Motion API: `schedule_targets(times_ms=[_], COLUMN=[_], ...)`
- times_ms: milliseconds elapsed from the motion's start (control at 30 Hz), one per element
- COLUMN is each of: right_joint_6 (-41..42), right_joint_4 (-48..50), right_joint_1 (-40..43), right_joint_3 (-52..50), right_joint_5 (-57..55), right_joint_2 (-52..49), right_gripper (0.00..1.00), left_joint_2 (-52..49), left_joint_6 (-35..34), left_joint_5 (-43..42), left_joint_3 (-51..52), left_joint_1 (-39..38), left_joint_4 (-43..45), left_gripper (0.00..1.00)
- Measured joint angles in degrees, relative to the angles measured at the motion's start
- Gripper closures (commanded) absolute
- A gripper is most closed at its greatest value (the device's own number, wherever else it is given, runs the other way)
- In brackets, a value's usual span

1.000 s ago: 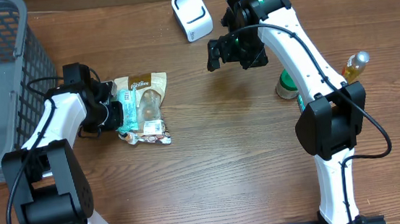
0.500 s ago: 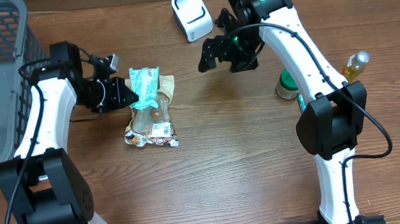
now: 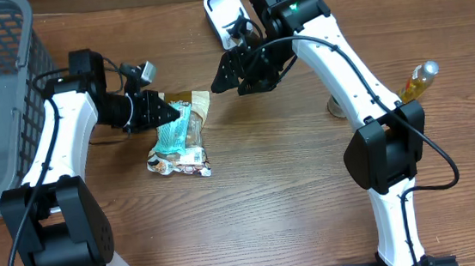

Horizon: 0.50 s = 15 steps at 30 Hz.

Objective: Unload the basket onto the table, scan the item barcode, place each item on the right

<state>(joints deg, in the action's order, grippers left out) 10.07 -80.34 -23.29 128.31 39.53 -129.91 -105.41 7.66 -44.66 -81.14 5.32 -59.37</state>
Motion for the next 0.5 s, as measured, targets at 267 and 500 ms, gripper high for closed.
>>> schedule_targets(times_ms=[267,500], right_joint_6=[0.46,1.79], right_joint_4=[1.9,7.96], right_joint_1=[-0.07,-2.03], right_joint_3=[-3.04,-10.27], right_joint_5=[-0.81,-0.96], right_joint_2=[0.02,0.02], right_gripper=[0.27,0.33], left_joint_2=[0.02,0.11], left_joint_6=[-1.29,-1.9], left_joint_5=[16.2,23.04], left_joint_3=[1.38,7.87], left_joint_1=[0.0,0.0], left_joint_4=[-2.03,8.59], left_gripper=[0.71,0.64])
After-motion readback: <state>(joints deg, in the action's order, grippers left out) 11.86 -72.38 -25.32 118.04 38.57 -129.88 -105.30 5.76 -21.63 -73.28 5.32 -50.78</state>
